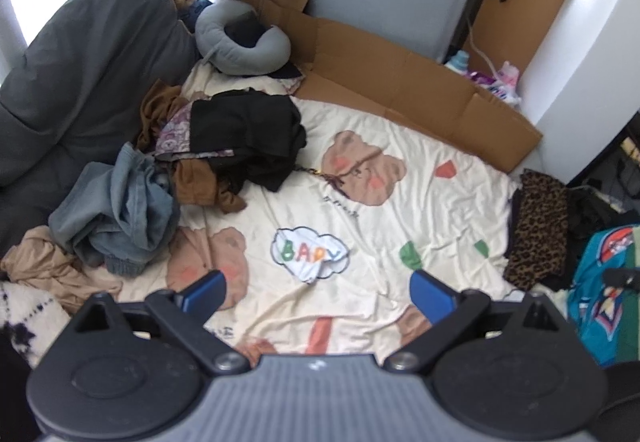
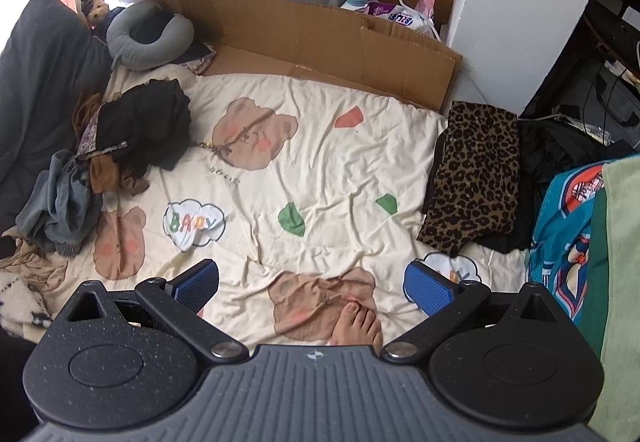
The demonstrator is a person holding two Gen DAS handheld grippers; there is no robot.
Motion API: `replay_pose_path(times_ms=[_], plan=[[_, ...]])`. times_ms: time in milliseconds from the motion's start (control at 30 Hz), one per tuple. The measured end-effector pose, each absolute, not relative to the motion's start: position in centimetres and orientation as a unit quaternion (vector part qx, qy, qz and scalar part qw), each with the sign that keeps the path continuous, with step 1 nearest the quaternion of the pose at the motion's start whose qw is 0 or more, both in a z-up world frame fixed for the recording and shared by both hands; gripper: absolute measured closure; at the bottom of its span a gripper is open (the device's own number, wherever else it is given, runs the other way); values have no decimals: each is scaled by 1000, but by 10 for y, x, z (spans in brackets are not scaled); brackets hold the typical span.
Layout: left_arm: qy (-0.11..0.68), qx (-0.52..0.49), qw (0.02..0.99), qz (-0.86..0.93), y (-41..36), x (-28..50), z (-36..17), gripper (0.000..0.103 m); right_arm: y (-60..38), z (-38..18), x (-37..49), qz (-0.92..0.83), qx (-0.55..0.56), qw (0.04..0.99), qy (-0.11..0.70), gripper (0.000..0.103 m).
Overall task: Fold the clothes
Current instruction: 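Move the left tool toward the black hoodie in the clothes pile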
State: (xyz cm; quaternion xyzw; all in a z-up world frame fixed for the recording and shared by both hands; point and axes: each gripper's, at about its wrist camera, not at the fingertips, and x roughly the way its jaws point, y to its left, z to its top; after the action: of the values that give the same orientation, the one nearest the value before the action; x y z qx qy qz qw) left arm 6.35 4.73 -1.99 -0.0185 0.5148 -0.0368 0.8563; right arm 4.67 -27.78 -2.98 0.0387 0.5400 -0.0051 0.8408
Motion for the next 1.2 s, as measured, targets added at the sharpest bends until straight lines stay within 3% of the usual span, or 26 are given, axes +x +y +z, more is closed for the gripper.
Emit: replay_pose_path(times_ms=[433, 1200], plan=[[537, -29, 843, -15, 74, 100, -52, 3, -269, -42, 95, 2, 31, 849, 528, 1], [536, -29, 844, 2, 108, 173, -128, 3, -266, -118, 174, 59, 9, 849, 525, 1]])
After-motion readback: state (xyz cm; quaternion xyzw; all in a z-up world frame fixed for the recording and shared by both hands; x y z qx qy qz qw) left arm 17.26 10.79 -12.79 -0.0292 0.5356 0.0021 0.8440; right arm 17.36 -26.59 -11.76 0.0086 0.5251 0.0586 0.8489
